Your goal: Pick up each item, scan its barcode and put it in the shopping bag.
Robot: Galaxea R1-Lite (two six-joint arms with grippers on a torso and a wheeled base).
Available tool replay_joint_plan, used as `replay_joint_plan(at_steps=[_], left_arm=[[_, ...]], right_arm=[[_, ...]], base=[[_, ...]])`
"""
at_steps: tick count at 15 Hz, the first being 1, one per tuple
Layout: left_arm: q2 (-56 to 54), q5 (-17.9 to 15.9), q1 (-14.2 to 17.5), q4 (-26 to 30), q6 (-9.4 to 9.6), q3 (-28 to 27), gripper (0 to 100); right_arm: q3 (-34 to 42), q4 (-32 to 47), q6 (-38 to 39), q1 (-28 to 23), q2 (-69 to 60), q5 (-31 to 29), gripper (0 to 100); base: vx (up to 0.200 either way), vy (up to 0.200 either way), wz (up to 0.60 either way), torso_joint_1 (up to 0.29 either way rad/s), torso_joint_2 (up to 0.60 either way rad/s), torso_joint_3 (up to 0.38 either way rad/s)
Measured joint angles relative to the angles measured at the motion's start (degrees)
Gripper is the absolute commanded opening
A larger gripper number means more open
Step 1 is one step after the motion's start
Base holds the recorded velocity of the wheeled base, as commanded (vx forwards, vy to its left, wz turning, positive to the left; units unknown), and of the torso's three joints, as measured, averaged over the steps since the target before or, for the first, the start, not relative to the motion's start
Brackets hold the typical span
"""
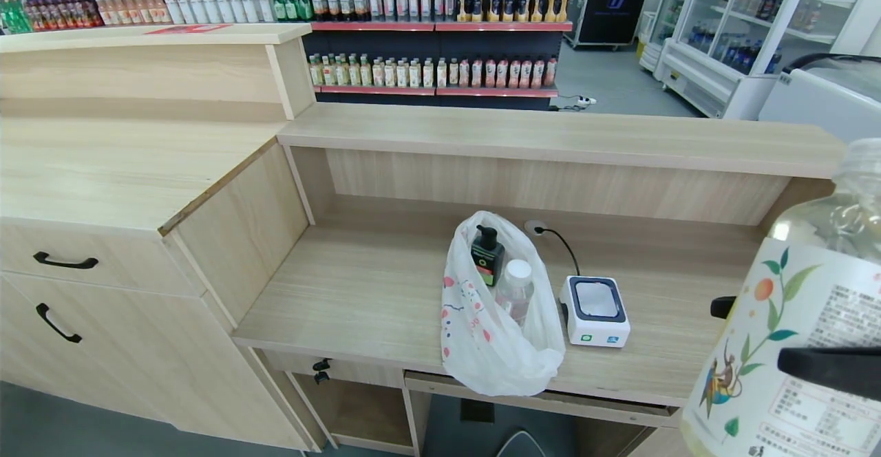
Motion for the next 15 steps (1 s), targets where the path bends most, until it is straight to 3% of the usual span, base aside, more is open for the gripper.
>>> replay_joint_plan(at_steps=[15], left_arm=[[0.0, 0.0, 0.0, 0.0, 0.00, 0.0, 0]], right_arm=[[-1.5, 4.8, -2.9, -0.9, 1.8, -0.2, 0]], base=[[0.000, 0.000, 0.00, 0.000, 0.00, 0.000]])
